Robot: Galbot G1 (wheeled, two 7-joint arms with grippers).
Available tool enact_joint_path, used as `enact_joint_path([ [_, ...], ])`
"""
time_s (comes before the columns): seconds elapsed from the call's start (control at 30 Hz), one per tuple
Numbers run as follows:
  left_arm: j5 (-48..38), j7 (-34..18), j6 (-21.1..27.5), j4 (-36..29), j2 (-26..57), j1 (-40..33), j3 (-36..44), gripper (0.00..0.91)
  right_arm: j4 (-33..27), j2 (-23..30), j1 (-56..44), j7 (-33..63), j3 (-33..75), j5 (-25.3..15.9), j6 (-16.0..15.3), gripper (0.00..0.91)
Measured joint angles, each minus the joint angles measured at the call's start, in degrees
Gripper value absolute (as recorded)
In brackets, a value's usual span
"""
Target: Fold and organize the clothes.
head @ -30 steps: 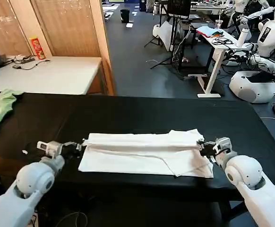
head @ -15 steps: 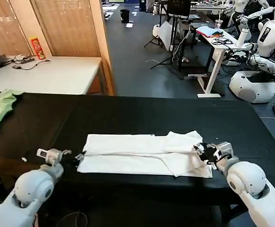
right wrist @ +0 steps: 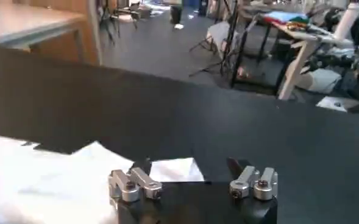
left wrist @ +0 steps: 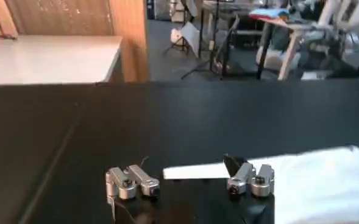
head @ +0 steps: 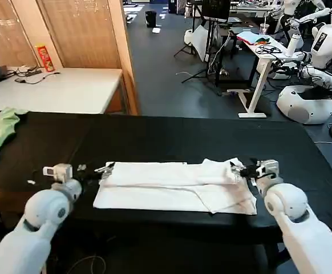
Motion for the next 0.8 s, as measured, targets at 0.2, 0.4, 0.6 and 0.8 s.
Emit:
enact_joint_path([
  [0.2,0.2,0.1,0.1,3.4,-2.1,-0.6,0.4,0.809,-3.5,2.5,1.5,-0.2,-0.4,-1.1,0.7,0.878],
  [0.4,0.7,0.6,-1.2,6.0,-3.7,-2.0,0.4,0.741,-4.9,4.5,1.8,-0.3,-0.4,-2.2,0.8,0.78],
  [0.6,-0.8,0.8,-2.0,8.7,-4.8,-3.3,0.2,0.254,-5.3,5.6,1.5,-0.3,-0.3,-2.9,0.8,0.722],
  [0.8,0.3,0.5,-3.1,10.6,-5.9,-4.2,0.3,0.029,-6.0,6.3,1.7,-0.7,-0.3,-3.3,0.9,0.341],
])
